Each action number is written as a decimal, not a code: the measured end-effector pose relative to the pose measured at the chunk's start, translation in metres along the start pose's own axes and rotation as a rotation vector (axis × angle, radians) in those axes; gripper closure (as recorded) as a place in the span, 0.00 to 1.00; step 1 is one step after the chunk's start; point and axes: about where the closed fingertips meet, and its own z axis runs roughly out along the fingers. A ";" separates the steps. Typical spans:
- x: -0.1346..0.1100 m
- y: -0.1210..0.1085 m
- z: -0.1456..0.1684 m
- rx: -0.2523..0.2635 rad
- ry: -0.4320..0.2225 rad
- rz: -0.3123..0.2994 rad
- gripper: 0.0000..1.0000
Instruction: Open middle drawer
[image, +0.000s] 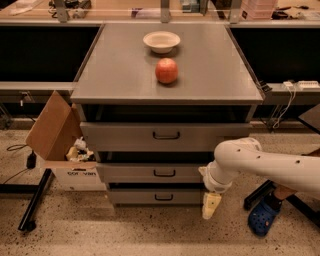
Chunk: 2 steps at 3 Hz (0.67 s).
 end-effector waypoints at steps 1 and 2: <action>0.001 -0.012 0.011 0.030 0.024 -0.028 0.00; 0.003 -0.039 0.026 0.095 0.037 -0.081 0.00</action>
Offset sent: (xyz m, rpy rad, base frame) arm 0.0780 -0.0018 -0.0339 -0.0768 -0.2086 0.0976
